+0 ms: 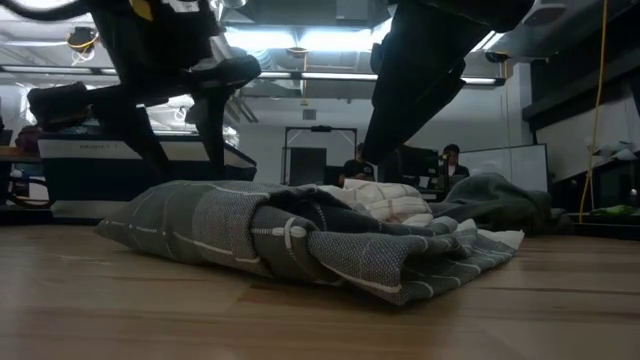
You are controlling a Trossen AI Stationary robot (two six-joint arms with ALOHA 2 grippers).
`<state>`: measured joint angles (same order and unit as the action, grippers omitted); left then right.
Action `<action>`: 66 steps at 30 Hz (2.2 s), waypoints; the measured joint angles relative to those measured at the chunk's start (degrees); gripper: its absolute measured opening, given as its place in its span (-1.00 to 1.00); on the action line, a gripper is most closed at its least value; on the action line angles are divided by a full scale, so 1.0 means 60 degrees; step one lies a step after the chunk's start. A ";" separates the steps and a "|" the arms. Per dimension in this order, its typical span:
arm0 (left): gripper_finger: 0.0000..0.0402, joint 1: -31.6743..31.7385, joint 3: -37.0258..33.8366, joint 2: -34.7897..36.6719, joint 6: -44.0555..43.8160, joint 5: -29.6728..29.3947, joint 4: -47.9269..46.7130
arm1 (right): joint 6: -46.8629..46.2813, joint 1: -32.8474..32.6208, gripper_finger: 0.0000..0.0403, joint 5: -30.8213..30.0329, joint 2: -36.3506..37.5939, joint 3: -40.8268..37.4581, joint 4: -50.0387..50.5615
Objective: Fold towel
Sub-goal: Fold the gray patterned towel
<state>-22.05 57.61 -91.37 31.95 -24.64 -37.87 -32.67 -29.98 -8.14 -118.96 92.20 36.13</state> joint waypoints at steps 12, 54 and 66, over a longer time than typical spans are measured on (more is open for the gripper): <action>-0.02 0.2021 0.0300 0.2154 -0.0526 0.4186 -0.1639 | -0.0474 0.0228 0.71 -0.0161 0.1043 -0.0011 0.1205; -0.02 0.3308 -0.4999 0.6386 -0.3280 0.8630 0.4630 | -0.2956 0.0251 0.71 0.1198 0.0398 -0.0007 -0.1437; -0.02 0.1899 -0.5002 0.4761 0.2861 0.6786 0.4930 | -0.0129 0.0240 0.71 0.1785 0.0098 -0.0007 -0.0942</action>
<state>-10.66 27.59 -62.80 49.12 16.07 -8.28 -33.44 -28.53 2.57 -118.37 92.16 30.47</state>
